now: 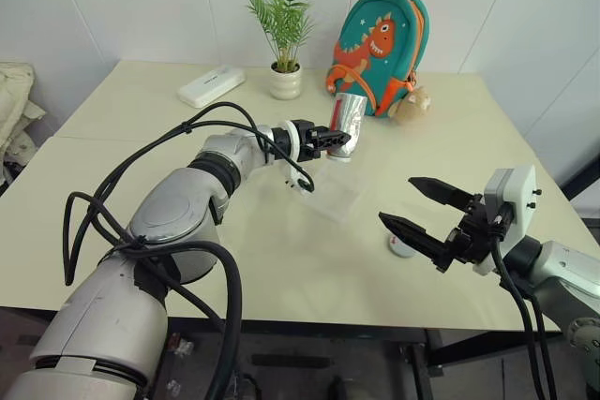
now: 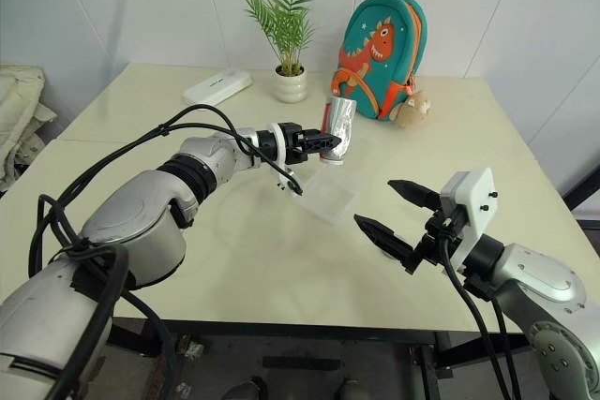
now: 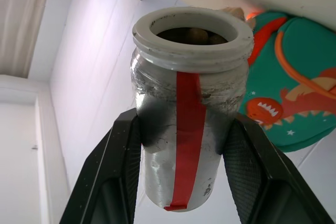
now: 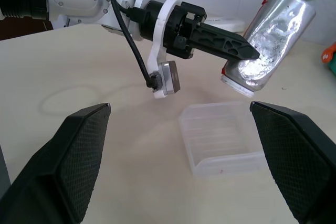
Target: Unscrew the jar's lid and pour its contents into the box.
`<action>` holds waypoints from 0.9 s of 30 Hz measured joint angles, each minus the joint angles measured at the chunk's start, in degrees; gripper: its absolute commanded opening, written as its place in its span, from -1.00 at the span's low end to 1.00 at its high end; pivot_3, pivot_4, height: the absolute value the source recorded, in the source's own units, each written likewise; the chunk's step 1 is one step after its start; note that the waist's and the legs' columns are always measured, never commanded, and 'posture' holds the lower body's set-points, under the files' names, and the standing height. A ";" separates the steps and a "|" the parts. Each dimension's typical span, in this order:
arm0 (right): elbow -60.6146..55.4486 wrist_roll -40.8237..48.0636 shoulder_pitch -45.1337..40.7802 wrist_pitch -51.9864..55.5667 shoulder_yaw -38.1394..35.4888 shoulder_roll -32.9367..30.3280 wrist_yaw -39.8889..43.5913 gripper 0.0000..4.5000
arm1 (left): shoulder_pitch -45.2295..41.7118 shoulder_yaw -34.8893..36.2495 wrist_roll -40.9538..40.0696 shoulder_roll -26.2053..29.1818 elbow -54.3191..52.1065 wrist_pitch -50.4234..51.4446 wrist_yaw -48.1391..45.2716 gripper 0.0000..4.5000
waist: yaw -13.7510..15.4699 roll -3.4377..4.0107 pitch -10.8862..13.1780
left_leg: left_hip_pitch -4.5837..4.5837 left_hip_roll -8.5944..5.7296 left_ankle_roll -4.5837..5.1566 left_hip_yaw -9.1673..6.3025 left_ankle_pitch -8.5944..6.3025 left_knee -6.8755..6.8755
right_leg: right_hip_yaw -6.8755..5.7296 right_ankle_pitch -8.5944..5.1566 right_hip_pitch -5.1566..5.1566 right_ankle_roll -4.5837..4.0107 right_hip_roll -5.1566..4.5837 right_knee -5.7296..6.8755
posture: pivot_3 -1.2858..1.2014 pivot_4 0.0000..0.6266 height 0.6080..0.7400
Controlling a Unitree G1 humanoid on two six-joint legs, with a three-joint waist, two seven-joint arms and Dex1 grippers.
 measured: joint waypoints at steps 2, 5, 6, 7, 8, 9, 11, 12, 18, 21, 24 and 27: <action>0.15 -0.06 -0.14 -0.22 0.61 0.00 0.07 0.99 | 0.22 -0.38 0.27 -0.02 0.00 0.34 1.18 -0.17 | 0.16 0.00 0.00 | 0.00 0.00 0.00 0.01 0.00 0.04 | 0.00 0.00 0.00 0.00 0.00 0.03 | 0.03 -0.52 1.00; 0.55 -0.23 -0.19 -0.28 1.31 -0.09 0.19 0.99 | 0.36 2.76 -3.44 0.25 -0.01 -4.98 1.20 -0.17 | 0.26 0.00 0.00 | -0.01 0.00 0.00 0.02 0.00 0.13 | 0.03 0.00 0.00 0.00 -0.01 0.12 | 0.03 -0.52 1.00; 0.70 -0.48 -0.20 -0.29 1.44 -0.12 0.27 0.99 | 0.38 5.09 -5.91 0.38 0.02 -7.87 -0.25 -0.17 | 0.26 0.00 0.00 | -0.01 0.00 0.00 0.03 0.00 0.17 | 0.03 0.00 0.00 0.00 -0.01 0.16 | 0.03 -0.52 1.00; 0.97 -0.54 -0.24 -0.29 1.45 -0.14 0.35 0.99 | 0.45 8.37 -9.74 0.74 0.05 -11.76 -3.20 -0.17 | 0.22 0.00 0.00 | 0.00 0.00 -0.01 0.04 0.00 0.21 | 0.03 0.00 0.00 0.00 0.00 0.20 | 0.03 -0.52 1.00; 1.10 -0.55 -0.33 -0.29 1.48 -0.18 0.40 0.99 | 0.62 11.52 -13.20 1.20 0.17 -14.90 -6.53 -0.17 | 0.13 0.00 0.00 | 0.01 0.00 -0.01 0.06 0.00 0.25 | 0.03 0.00 0.00 0.00 0.00 0.23 | 0.03 -0.52 1.00; 1.16 -0.55 -0.44 -0.29 1.50 -0.27 0.50 0.99 | 1.06 15.01 -16.92 1.78 0.26 -17.84 -10.11 -0.17 | 0.04 0.01 0.00 | 0.06 0.01 -0.01 0.09 0.00 0.27 | 0.06 0.00 0.00 0.00 0.00 0.27 | 0.03 -0.52 1.00; 1.47 -0.55 -0.81 -0.29 1.51 -0.85 0.92 0.99 | 2.59 22.83 -25.61 3.22 0.50 -23.53 -19.80 -0.17 | -0.12 0.02 -0.01 | 0.11 0.01 -0.02 0.14 0.02 0.31 | 0.08 0.00 0.01 -0.01 0.00 0.35 | 0.03 -0.52 1.00; 1.78 -0.55 -1.05 -0.29 1.51 -1.15 1.18 0.99 | 3.74 27.14 -30.15 3.62 0.69 -25.36 -25.07 -0.17 | -0.11 0.03 -0.02 | 0.13 0.01 -0.02 0.14 0.02 0.35 | 0.08 0.00 0.01 -0.01 0.00 0.41 | 0.03 -0.52 1.00; 3.87 -0.49 -3.43 -0.17 1.59 -3.60 3.27 0.99 | 12.20 64.19 -71.63 2.34 1.06 -16.26 -71.80 -0.17 | -0.17 0.06 -0.03 | 0.06 0.02 0.06 0.12 -0.01 0.79 | 0.08 0.01 0.03 -0.01 0.01 0.70 | 0.03 -0.52 1.00; 5.21 -0.46 -4.94 -0.11 1.69 -4.93 4.81 0.99 | 13.80 78.82 -87.67 3.27 -0.49 -3.45 -84.33 -0.17 | -0.59 0.06 -0.03 | 0.07 0.02 0.11 0.02 0.00 0.87 | 0.05 0.03 0.08 0.01 0.01 0.79 | 0.03 -0.52 1.00; 6.99 -0.49 -6.58 -0.01 2.19 -5.35 6.27 0.99 | 15.70 86.22 -95.86 5.88 -2.90 5.77 -89.62 -0.17 | -1.32 0.06 -0.03 | 0.09 0.02 0.12 -0.01 0.01 0.93 | 0.05 0.06 0.14 0.07 0.01 0.81 | 0.03 -0.52 1.00; 8.67 -0.53 -8.24 0.06 3.30 -5.76 7.59 0.99 | 17.48 90.77 -100.81 7.96 -4.55 13.37 -91.02 -0.17 | -1.83 0.06 -0.04 | 0.10 0.02 0.14 -0.02 0.02 0.99 | 0.05 0.08 0.16 0.09 0.01 0.85 | 0.03 -0.52 1.00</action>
